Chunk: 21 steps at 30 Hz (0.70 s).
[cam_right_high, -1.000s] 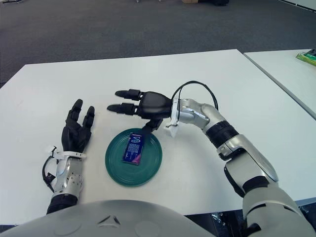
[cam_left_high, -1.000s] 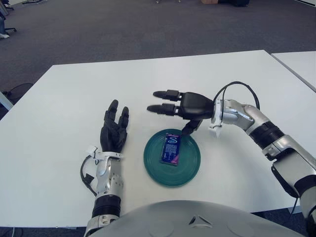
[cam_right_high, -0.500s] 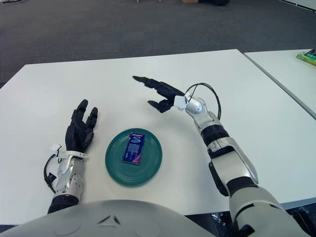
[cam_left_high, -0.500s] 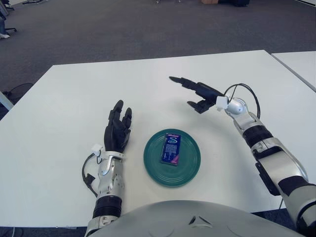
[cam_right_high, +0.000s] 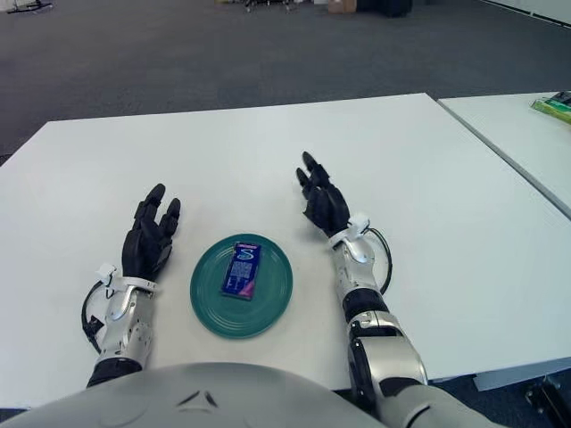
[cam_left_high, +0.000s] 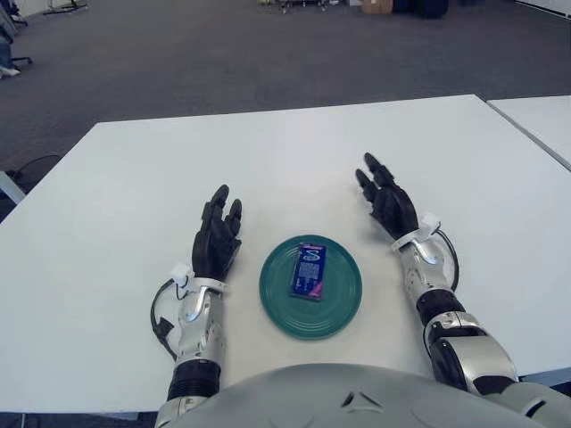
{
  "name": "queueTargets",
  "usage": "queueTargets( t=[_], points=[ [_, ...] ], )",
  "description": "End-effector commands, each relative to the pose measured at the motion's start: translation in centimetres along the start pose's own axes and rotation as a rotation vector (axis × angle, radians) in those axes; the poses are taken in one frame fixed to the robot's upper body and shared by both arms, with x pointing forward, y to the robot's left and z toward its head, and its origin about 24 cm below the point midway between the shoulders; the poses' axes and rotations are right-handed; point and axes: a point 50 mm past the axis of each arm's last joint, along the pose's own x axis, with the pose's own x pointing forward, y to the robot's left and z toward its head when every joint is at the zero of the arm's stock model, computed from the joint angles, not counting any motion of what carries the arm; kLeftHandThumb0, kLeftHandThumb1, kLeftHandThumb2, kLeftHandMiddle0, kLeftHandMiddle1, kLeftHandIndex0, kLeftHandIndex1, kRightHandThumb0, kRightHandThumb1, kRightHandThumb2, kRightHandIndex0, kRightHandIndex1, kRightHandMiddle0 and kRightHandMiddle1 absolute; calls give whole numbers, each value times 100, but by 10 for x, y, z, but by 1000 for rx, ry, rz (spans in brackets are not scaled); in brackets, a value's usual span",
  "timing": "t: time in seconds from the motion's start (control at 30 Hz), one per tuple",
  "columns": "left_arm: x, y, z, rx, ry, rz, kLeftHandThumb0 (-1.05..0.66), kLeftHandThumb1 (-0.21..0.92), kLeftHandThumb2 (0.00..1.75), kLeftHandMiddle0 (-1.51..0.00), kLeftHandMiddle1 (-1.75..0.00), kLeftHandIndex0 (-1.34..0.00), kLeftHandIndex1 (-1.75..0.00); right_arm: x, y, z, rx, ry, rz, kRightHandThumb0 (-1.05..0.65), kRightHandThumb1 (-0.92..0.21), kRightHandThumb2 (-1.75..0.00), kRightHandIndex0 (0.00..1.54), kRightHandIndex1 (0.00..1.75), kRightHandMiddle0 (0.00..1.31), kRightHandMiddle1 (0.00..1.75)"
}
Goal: Put the gum into the plate.
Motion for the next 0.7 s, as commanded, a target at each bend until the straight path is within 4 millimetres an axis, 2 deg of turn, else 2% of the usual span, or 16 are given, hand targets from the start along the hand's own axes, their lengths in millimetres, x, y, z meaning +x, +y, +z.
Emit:
queueTargets(
  t=[0.0,0.13,0.33,0.47,0.67],
  points=[
    [-33,14,-28,-15,133,106,-98,92,94,-15,0,0,-43,-30,-12,-18,16,78,-85,-105,-92,-104,0,0,1,14],
    [-33,17,-27,9,128,110,-99,92,95,-13,0,0,-40,-37,-19,-23,30,112,-111,-105,-92,-105,0,0,0,14],
    [-34,20,-26,28,132,115,-99,92,95,-12,0,0,-38,-43,-15,-32,76,150,-115,-105,-92,-105,0,0,0,15],
    [-34,21,-25,31,137,104,-99,92,95,-12,0,0,-36,-55,14,-47,91,179,-96,-105,-92,-104,0,0,0,15],
    [-34,19,-23,61,129,87,-99,92,96,-12,0,0,-34,-63,44,-52,80,169,-75,-105,-92,-103,0,0,0,13]
  ],
)
